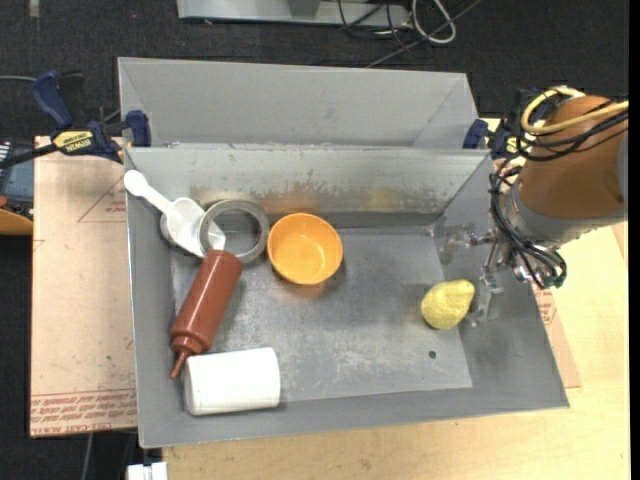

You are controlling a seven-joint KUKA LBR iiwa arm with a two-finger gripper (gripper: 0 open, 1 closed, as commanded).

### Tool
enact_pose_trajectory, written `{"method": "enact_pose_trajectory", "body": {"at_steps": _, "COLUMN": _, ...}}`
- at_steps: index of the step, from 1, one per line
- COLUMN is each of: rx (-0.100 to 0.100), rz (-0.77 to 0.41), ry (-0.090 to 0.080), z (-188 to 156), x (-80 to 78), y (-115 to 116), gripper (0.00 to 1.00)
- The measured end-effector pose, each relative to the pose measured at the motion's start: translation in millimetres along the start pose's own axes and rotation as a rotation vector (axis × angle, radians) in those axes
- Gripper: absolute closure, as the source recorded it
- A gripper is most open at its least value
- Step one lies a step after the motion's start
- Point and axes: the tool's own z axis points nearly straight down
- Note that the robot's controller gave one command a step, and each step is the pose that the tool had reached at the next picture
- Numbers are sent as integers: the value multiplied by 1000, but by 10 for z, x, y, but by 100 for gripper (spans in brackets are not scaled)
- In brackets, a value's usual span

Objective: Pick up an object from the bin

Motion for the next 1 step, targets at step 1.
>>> {"method": "enact_pose_trajectory", "body": {"at_steps": 1, "rx": -5, "rz": 287, "ry": 15, "z": 874, "x": 37, "y": 85, "gripper": 0}}
